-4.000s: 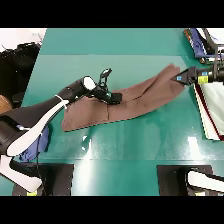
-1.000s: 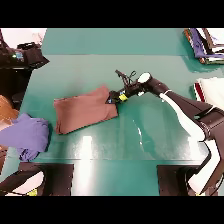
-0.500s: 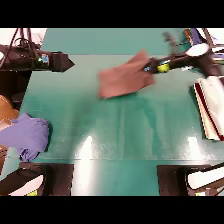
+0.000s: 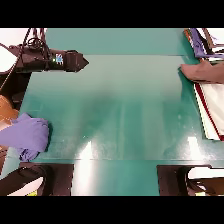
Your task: Fold the shirts.
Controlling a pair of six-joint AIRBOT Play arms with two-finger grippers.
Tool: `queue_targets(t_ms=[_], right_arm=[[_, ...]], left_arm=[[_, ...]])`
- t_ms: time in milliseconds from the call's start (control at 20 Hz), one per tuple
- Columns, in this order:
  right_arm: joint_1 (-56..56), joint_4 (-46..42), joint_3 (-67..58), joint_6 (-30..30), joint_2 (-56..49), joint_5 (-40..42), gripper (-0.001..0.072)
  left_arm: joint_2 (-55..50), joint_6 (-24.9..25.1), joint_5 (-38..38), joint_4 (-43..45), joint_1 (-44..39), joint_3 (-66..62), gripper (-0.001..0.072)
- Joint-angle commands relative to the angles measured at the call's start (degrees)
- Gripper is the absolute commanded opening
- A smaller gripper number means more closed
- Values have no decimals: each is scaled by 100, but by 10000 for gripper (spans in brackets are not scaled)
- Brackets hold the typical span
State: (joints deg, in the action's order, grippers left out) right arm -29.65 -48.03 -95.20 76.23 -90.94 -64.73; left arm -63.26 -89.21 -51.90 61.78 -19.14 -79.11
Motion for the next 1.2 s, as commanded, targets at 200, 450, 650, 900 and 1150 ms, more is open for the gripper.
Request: queue_targets(t_ms=[200, 450, 650, 900, 1150], right_arm=[[-570, 898, -964, 24, 9, 61, 17], [-623, 560, -1655, 352, 234, -752, 17], [-625, -654, -975, 538, 944, -938, 17], [-885, -2002, 610, 861, 1926, -1281, 17], [-1891, -2763, 2470, 1010, 2983, -1499, 20]], left_arm=[[-2, -98, 166, -4, -52, 0, 27], [-2, -79, 129, 0, -52, 0, 27], [-2, -76, 105, 11, -52, 0, 27], [-2, 42, -59, 15, -52, 0, 27], [-2, 269, -170, 17, -52, 0, 27]])
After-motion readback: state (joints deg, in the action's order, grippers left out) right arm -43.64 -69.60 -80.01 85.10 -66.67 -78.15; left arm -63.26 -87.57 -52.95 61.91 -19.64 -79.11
